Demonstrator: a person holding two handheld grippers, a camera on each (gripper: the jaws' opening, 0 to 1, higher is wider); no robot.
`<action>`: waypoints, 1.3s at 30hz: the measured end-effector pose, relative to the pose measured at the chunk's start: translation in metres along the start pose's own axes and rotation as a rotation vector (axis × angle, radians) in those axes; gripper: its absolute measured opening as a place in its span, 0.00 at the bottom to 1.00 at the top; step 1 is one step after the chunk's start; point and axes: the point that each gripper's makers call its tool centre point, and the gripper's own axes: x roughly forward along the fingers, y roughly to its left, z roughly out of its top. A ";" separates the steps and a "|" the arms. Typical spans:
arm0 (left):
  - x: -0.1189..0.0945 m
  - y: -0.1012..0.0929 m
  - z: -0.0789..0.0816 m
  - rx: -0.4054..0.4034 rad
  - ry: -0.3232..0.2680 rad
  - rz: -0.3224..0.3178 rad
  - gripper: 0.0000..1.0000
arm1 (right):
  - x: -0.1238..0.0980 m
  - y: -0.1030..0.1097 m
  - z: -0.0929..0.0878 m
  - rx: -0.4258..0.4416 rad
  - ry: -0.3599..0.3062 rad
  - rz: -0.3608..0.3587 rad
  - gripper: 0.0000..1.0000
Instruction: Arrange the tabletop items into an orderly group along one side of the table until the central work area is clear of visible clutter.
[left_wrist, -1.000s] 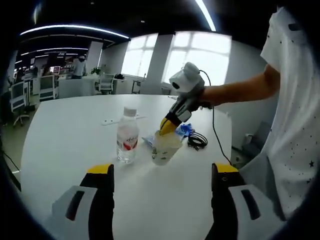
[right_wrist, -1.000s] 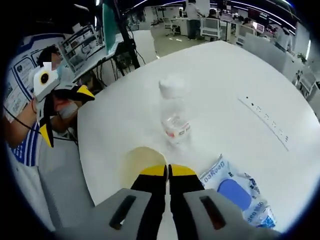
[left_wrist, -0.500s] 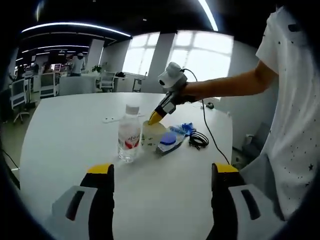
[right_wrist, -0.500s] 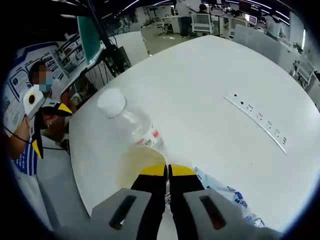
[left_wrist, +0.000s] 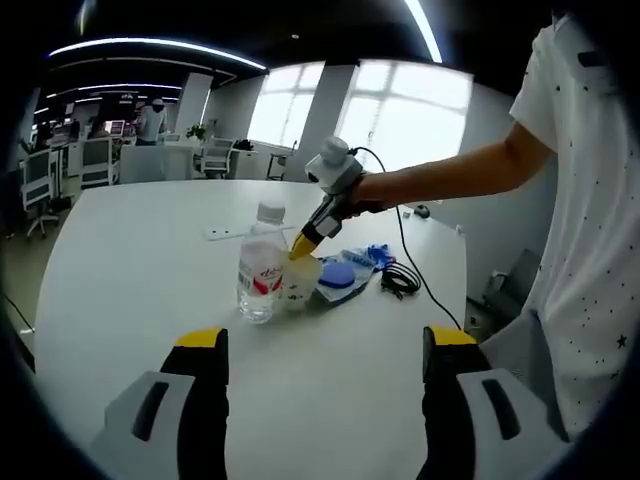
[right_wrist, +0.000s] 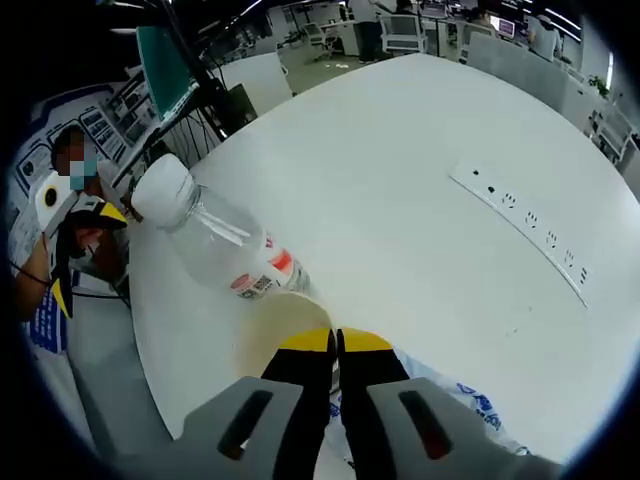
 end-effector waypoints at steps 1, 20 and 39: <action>0.000 0.000 0.000 0.000 0.000 -0.001 0.81 | 0.000 0.000 0.000 0.003 -0.001 0.003 0.00; 0.002 -0.002 -0.001 -0.006 -0.003 -0.004 0.81 | 0.001 0.002 0.002 -0.026 -0.014 0.000 0.08; 0.010 -0.012 0.010 0.017 0.003 -0.023 0.82 | -0.032 0.006 0.001 -0.004 -0.100 -0.026 0.29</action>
